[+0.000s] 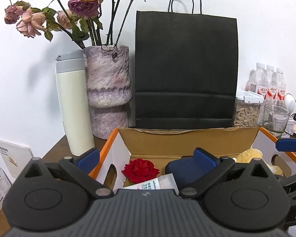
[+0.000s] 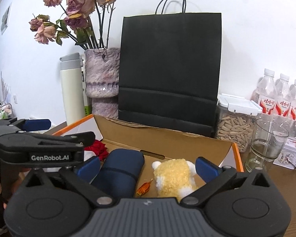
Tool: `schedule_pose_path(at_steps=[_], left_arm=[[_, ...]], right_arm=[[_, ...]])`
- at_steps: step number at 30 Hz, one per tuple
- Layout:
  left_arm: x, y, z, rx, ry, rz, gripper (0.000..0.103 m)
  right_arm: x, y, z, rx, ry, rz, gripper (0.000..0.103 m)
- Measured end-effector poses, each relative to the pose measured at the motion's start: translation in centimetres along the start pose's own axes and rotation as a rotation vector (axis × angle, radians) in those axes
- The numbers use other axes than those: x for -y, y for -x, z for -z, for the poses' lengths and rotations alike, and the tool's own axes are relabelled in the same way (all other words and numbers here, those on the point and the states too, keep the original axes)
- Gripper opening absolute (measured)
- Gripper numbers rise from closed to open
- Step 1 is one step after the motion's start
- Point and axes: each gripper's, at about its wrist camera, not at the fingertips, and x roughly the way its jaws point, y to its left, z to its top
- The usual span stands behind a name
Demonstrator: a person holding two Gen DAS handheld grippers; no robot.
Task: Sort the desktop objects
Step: 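Carry the rose and orange item over the box and open both tools, then withdraw both tools from the box toward the white bottle cap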
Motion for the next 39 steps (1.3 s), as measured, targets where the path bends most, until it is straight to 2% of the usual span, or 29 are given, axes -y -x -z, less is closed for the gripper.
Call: schedule_pose_path(at_steps=[12,25,39], left_arm=[[-0.3,2.0,0.2,0.059,0.014,-0.005,0.103],[-0.9,6.6,1.6,0.119,0.011,-0.035,0.103],[-4.0,10.4,4.4,0.070,0.031,-0.096,0.103]], right_arm=[[-0.2,1.1,0.3,0.011,0.021,0.007,0.103],[0.4,4.8,1.4,0.028,-0.012,0.036,0.103],[0.8,9.1,5.2,-0.010,-0.029,0.097,0.103]])
